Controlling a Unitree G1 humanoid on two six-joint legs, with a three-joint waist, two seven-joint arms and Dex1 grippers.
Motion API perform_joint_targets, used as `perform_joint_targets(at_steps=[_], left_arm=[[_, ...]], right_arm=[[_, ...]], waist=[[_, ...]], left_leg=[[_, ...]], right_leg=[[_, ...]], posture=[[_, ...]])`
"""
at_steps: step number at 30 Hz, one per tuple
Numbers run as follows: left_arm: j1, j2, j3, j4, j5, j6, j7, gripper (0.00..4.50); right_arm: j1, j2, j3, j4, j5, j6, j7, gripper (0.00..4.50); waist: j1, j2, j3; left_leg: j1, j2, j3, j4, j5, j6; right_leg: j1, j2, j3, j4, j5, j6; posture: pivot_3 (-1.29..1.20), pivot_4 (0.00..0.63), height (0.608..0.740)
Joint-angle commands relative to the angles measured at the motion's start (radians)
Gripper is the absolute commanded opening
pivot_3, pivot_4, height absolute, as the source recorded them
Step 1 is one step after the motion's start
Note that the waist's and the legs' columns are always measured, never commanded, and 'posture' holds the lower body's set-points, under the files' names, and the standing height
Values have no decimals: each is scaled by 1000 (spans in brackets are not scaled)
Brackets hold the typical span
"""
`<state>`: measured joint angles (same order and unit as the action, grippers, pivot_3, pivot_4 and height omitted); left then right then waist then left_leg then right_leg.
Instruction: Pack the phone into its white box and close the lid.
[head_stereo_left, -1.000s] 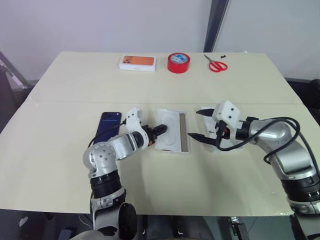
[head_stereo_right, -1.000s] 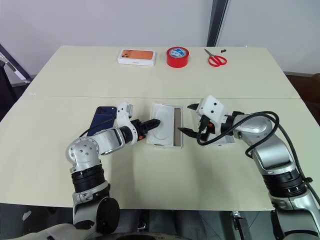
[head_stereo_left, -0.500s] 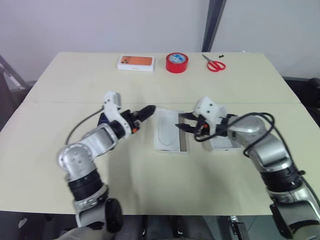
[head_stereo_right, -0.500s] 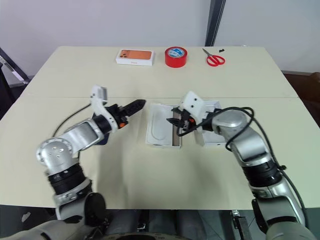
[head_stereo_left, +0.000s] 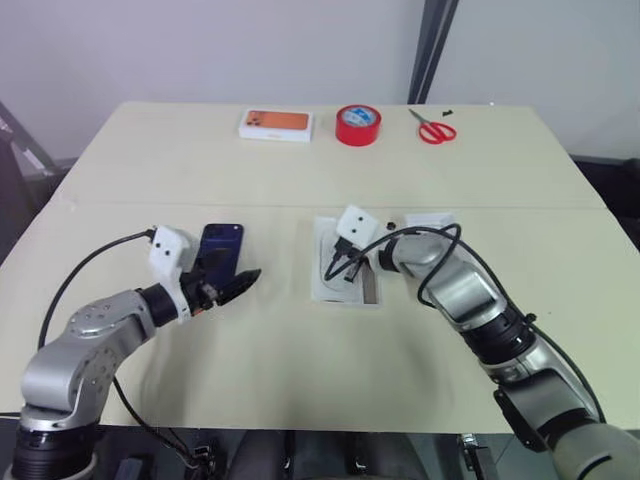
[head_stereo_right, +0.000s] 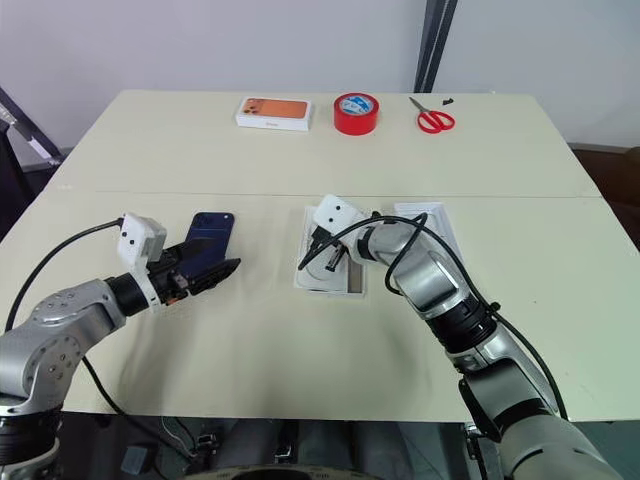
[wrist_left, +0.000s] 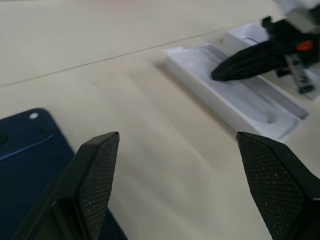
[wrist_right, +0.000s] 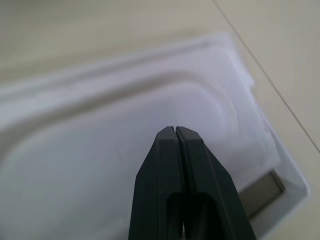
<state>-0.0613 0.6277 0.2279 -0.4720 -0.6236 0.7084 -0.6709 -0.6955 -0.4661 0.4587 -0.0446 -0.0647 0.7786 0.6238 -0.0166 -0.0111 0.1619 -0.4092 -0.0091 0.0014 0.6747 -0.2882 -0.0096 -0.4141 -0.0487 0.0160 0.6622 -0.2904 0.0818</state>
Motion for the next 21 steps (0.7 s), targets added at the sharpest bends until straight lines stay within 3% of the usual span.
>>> perform_joint_targets(at_steps=[1,9,21], left_arm=[[9,10,7,-26,-6,-43,-28,3961],[15,-4,-25,-13,16,-70,-18,3961],[47,-10,-27,-16,23,-89,-12,3961]], right_arm=[[-25,-38,3,-6,-52,-15,7,56],[-16,-92,-13,-43,-90,-52,42,56],[45,-128,-20,-214,-15,-89,198,56]], waist=[[0,0,0],[-3,0,0],[0,0,0]], left_leg=[[0,0,0,0,0,0],[0,0,0,-1,0,0],[0,0,0,-1,0,1]], right_leg=[[0,0,0,0,0,0],[0,0,0,0,0,0],[0,0,0,0,0,0]], posture=[[0,150,729],[0,150,729],[0,150,729]])
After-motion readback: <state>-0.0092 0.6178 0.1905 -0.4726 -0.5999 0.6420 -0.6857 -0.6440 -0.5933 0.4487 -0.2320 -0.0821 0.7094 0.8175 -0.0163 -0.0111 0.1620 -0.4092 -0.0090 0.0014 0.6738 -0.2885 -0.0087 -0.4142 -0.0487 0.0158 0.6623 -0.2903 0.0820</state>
